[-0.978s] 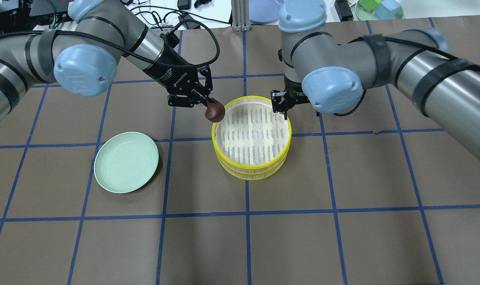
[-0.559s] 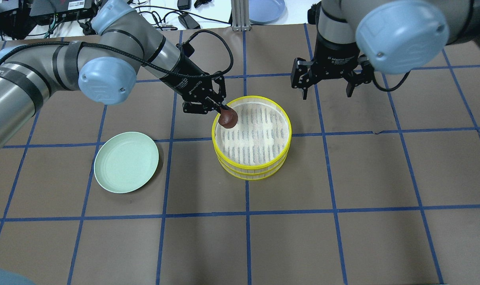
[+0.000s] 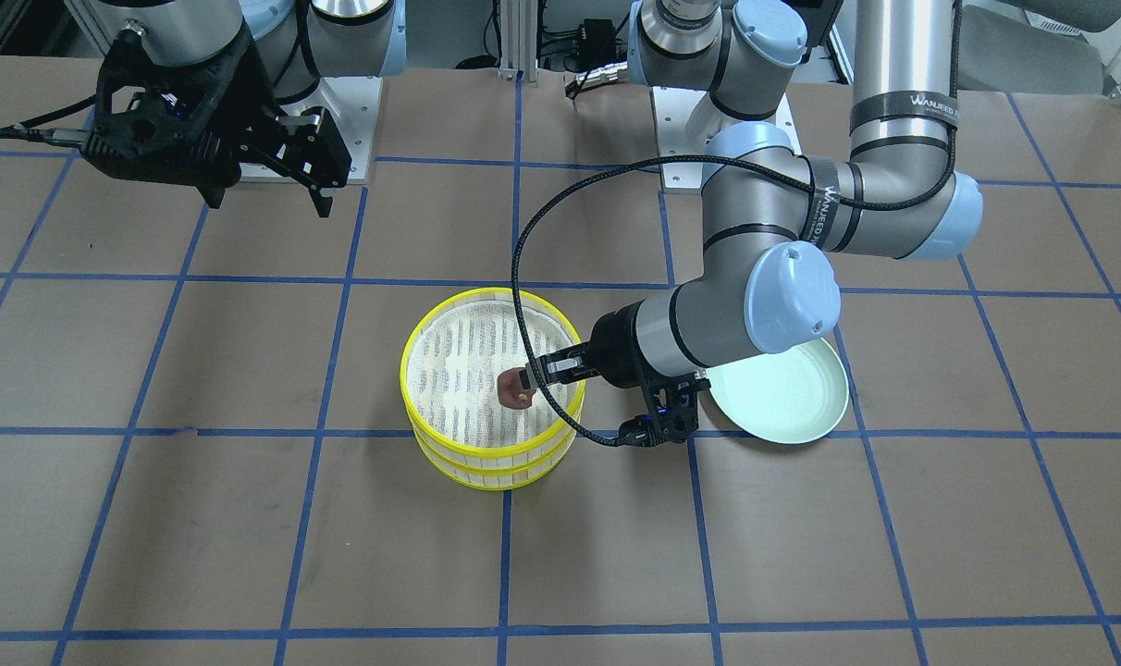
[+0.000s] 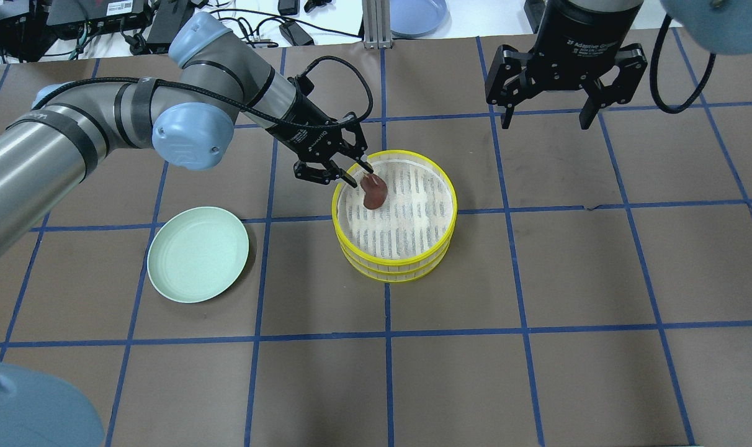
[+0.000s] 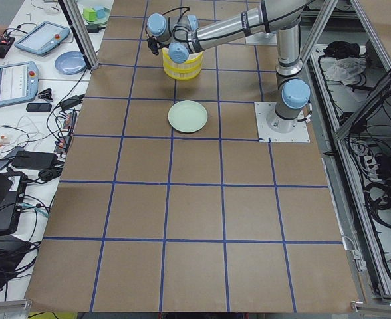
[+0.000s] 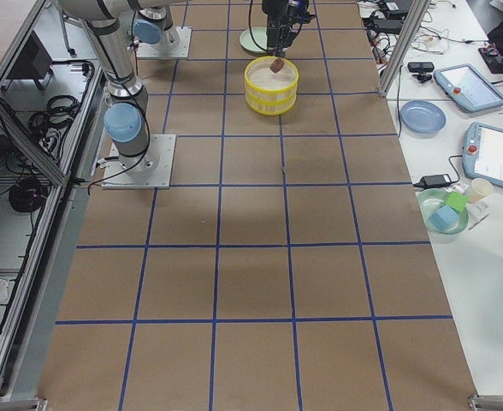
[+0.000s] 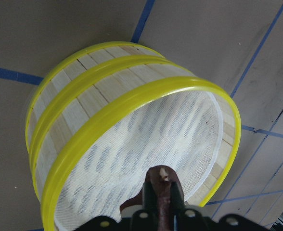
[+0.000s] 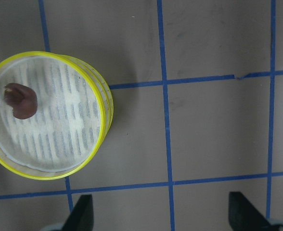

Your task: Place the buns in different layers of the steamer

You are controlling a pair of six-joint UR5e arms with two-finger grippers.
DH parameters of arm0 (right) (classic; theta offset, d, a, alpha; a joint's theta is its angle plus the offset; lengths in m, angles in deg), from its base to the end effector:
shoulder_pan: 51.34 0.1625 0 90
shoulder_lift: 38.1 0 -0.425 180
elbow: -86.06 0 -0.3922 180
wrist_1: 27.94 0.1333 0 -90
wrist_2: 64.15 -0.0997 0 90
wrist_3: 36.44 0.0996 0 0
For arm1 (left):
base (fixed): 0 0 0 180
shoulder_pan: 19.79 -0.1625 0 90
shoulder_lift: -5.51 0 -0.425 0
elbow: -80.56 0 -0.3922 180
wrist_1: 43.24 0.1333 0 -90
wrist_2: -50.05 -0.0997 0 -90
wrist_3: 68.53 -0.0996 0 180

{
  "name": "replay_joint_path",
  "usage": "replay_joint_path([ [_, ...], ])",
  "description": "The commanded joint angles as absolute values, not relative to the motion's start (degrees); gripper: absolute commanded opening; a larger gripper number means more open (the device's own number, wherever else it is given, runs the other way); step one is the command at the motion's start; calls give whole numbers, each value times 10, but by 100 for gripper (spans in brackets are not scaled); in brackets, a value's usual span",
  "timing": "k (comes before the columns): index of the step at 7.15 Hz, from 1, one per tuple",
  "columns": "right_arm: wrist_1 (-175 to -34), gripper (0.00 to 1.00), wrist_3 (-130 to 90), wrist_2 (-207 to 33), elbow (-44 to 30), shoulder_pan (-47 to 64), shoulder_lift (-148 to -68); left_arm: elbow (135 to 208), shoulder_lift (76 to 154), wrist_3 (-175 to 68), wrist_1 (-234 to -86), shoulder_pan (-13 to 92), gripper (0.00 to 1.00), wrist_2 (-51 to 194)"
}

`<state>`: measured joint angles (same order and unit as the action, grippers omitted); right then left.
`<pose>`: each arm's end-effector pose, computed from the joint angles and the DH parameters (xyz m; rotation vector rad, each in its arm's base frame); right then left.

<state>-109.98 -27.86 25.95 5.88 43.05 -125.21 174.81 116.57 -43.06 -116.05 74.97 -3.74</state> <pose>0.1717 -0.4970 0.5329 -0.1147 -3.1356 -0.0277 -0.2408 -0.5766 0.2978 0.5145 -2.4880 -0.3906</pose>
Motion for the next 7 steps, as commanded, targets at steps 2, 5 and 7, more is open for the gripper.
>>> replay_joint_path([
  [2, -1170, 100, -286, 261, 44, 429, -1255, 1728, 1137, -429, -1158, 750, 99, -123],
  [5, -1164, 100, -283, 279, 43, 433, -1263, 1674, 1073, -601, -1229, 723, 100, -363],
  [7, -1164, 100, -285, 243, 41, 433, -1263, 1649, 1031, -723, -1291, 654, 100, -404],
])
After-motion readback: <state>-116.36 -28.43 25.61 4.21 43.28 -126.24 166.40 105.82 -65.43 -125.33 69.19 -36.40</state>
